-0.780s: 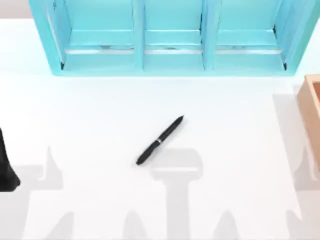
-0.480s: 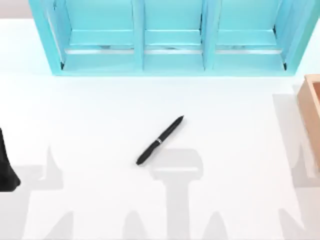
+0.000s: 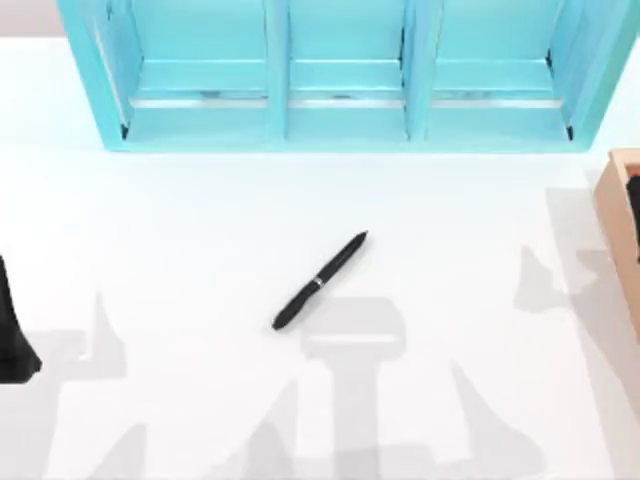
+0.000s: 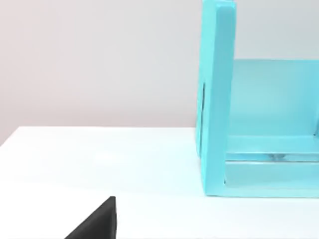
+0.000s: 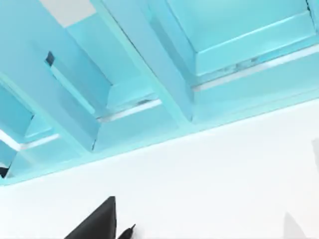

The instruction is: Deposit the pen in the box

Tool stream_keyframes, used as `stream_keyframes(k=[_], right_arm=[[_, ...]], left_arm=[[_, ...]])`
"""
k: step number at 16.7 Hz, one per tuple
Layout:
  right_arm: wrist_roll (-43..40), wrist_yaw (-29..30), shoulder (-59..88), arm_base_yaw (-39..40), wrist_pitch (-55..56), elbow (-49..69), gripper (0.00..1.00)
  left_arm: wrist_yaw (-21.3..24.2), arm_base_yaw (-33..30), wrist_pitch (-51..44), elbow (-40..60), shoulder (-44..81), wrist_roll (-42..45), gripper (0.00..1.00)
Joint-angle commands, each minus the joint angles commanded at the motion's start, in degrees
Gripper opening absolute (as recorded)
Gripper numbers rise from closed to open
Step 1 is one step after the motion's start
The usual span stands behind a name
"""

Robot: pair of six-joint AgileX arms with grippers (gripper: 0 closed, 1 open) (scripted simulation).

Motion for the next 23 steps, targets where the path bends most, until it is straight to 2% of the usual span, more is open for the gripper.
stream_keyframes(k=[7, 12, 16, 23], right_arm=[[28.08, -3.35, 39.39, 12.69, -2.83, 20.1, 1.0], [42.66, -5.13, 59.05, 19.36, -3.56, 31.36, 1.0], [48.09, -5.74, 65.91, 21.87, -3.66, 35.78, 1.0], [48.38, -5.69, 67.0, 21.92, -3.11, 36.38, 1.0]], left_arm=[[0.0, 0.0, 0.0, 0.0, 0.0, 0.0, 1.0], [0.0, 0.0, 0.0, 0.0, 0.0, 0.0, 1.0], [0.0, 0.0, 0.0, 0.0, 0.0, 0.0, 1.0], [0.0, 0.0, 0.0, 0.0, 0.0, 0.0, 1.0]])
